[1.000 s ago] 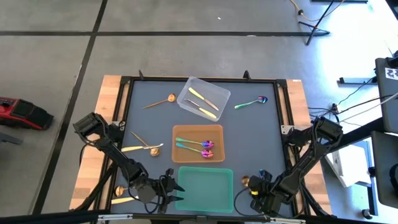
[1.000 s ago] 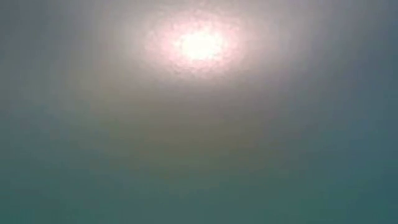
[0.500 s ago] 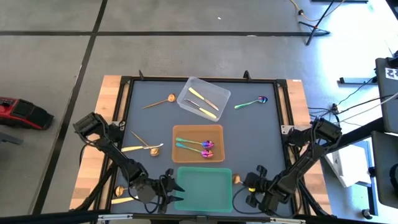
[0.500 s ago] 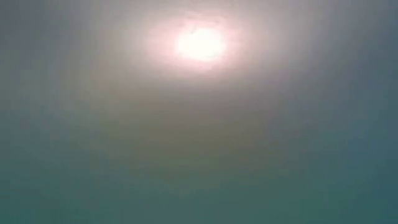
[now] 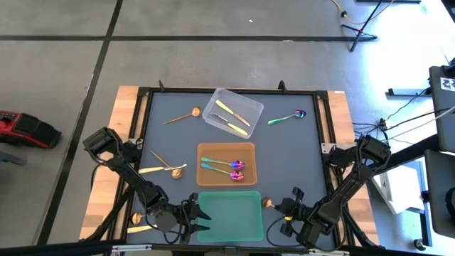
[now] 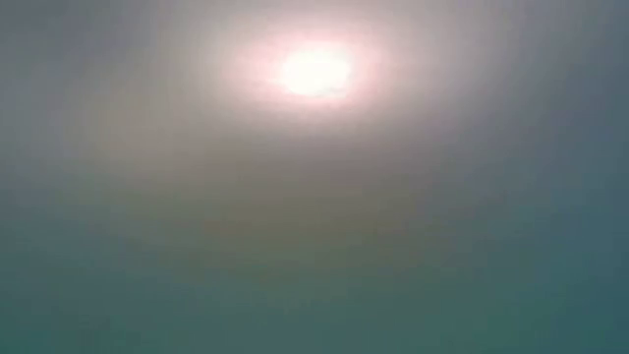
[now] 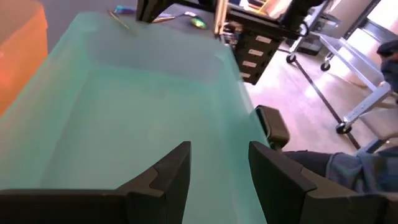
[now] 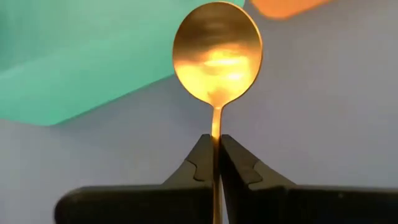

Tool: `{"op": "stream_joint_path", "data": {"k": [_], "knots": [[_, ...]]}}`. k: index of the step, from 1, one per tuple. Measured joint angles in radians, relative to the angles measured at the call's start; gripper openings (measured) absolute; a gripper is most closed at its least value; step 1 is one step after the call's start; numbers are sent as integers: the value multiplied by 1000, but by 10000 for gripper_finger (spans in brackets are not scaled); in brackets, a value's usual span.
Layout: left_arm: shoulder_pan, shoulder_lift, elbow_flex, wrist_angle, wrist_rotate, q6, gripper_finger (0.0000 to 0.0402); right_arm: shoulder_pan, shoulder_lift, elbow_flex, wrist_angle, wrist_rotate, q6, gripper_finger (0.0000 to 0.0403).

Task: Sort silverware by color (type)
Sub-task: Put the gold spoon into the green bin

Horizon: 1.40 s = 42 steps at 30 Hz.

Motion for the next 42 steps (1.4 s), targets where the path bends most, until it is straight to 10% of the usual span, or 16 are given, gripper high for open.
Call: {"op": "stream_joint_path", "data": {"k": [11,21,34,42], "knots": [[-74,-122,1,-46,12,121,157,-22,-1,267,-315,106,-151,1],[-45,-192,1,-88,-106,224,157,-158,-2,302,-57,198,-588,1],[18,-255,1,-100,-97,275,156,-317,39,303,510,-38,-1133,1],[-68,-304,1,-169,-186,277,152,-364,149,302,572,-257,-1130,1]]}}
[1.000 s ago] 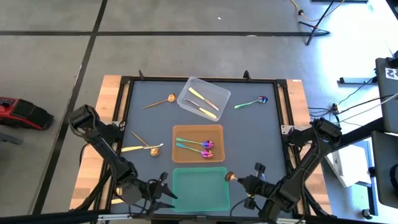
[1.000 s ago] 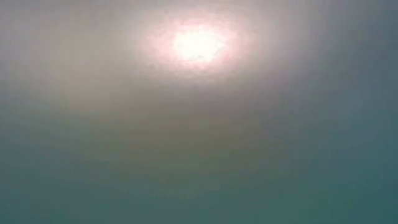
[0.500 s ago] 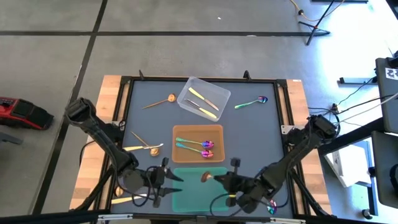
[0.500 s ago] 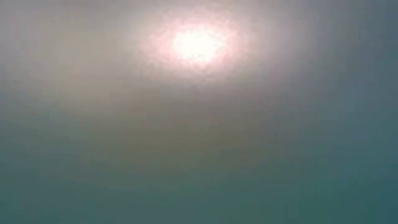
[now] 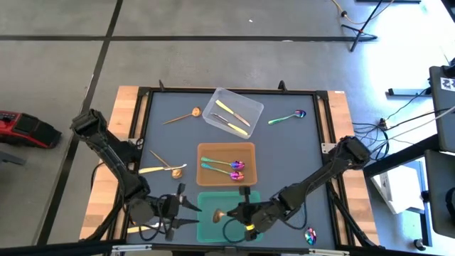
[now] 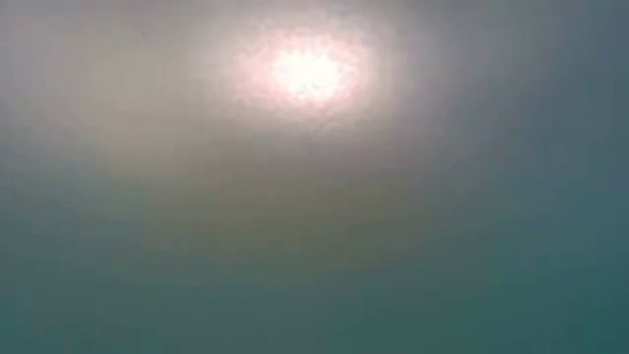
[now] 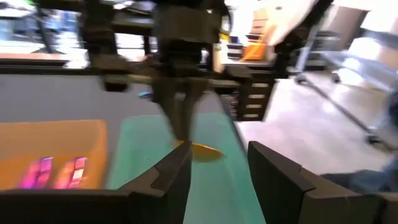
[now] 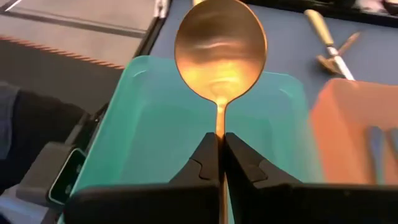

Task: Sort silverware by color (type)
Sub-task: Put the gold spoon into the green bin

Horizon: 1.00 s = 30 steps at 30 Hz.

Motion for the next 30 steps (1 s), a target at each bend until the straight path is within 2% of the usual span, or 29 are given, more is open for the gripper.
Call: {"op": "stream_joint_path", "data": {"k": [3,6,13,19,30], "knots": [[-22,-9,0,-40,-79,-1,152,-6,12,0,22,-37,-18,1],[-35,-8,0,-76,-108,-8,152,-11,12,0,23,-37,-25,1],[-20,-8,0,-84,-114,-10,152,-24,37,0,25,-40,-32,1],[-8,-6,0,-94,-113,-61,152,-66,93,0,19,-186,-10,1],[-8,-6,0,-111,-108,-63,152,-96,108,0,-2,-184,17,1]]}}
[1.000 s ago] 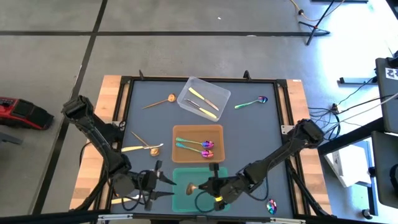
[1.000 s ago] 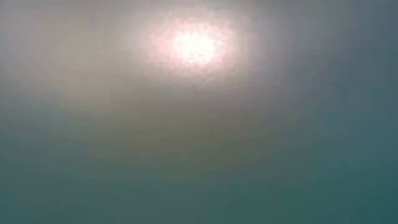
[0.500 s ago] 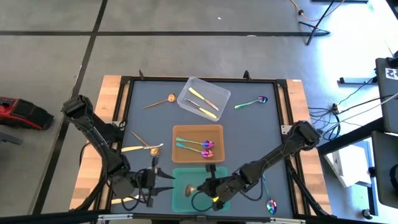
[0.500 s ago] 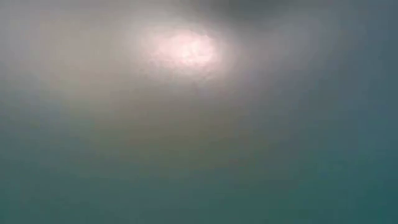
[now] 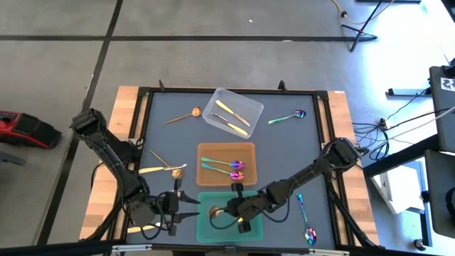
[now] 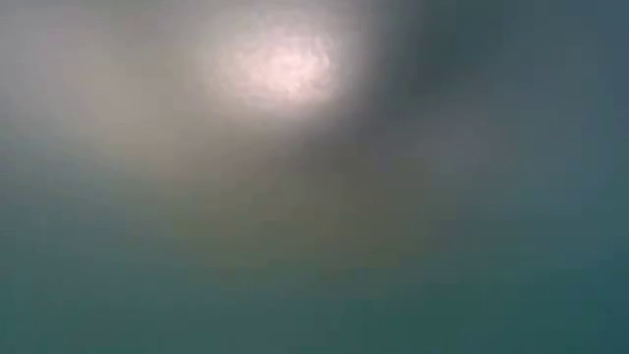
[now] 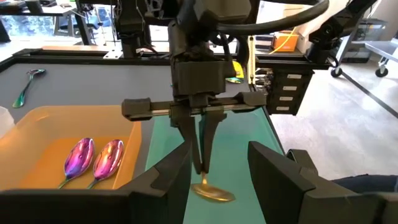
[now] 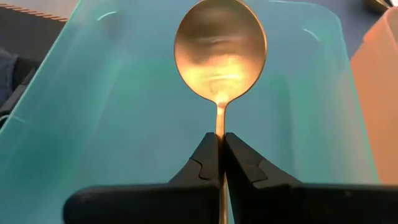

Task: Sort silverware by color (type)
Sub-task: Put the gold spoon into the green bin

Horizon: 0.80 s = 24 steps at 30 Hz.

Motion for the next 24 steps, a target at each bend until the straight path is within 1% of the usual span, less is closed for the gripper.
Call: {"op": "stream_joint_path", "data": {"k": [3,10,13,17,19,21,24], "knots": [[0,0,0,-2,0,-1,152,1,0,0,-1,-2,5,1],[0,0,0,-1,0,-2,152,2,24,0,-7,-36,74,4],[0,0,0,-2,0,-2,152,1,24,0,-6,-44,125,34],[0,0,0,-2,0,-2,152,2,7,0,-4,-48,133,104],[0,0,0,-4,0,1,152,1,-22,0,-17,-54,126,131],[0,0,0,-11,0,1,152,1,-43,0,-18,-48,127,142],[0,0,0,-26,-19,0,152,14,-74,0,-19,-33,111,141]]}}
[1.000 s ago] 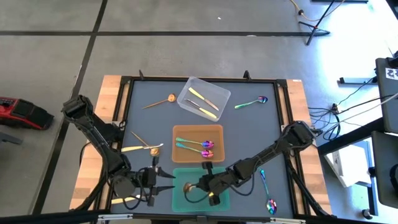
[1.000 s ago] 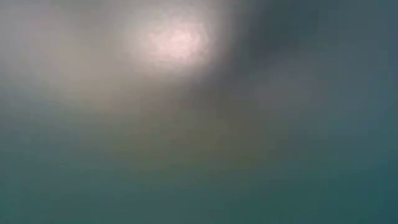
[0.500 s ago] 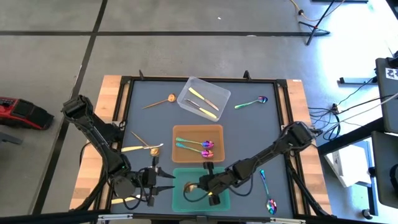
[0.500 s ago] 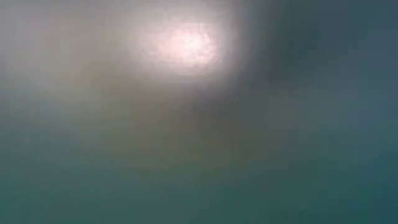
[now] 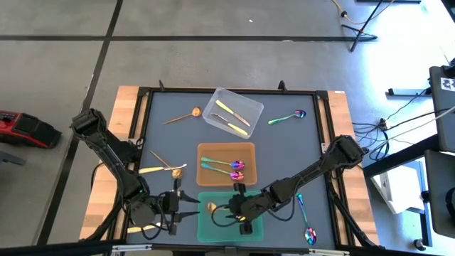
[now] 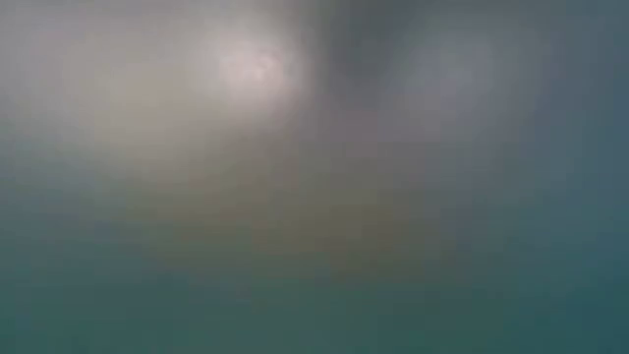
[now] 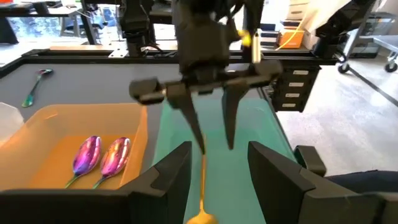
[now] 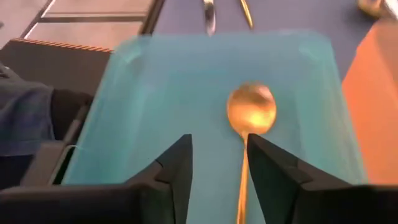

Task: Sort silverware by color (type)
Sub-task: Put the gold spoon into the green bin

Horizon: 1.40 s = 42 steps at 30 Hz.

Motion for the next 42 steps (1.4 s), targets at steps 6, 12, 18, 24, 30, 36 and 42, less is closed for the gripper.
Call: {"op": "stream_joint_path", "data": {"k": [6,12,18,24,30,36,42], "knots": [[7,-18,0,-134,-58,-65,152,57,-67,0,5,47,-90,128],[81,-81,0,-460,25,-342,152,96,-105,0,-32,131,-183,127],[172,-68,0,-883,243,-642,152,86,-124,0,-171,159,-202,127],[201,-20,-1,-978,310,-550,152,45,-126,0,-273,276,-246,127],[226,49,-10,-982,361,-412,152,-31,-126,0,-344,279,-246,127],[226,116,-67,-984,386,-390,152,-100,-126,0,-408,279,-230,127],[246,139,-92,-965,366,-390,152,-150,-126,-17,-413,279,-228,127]]}}
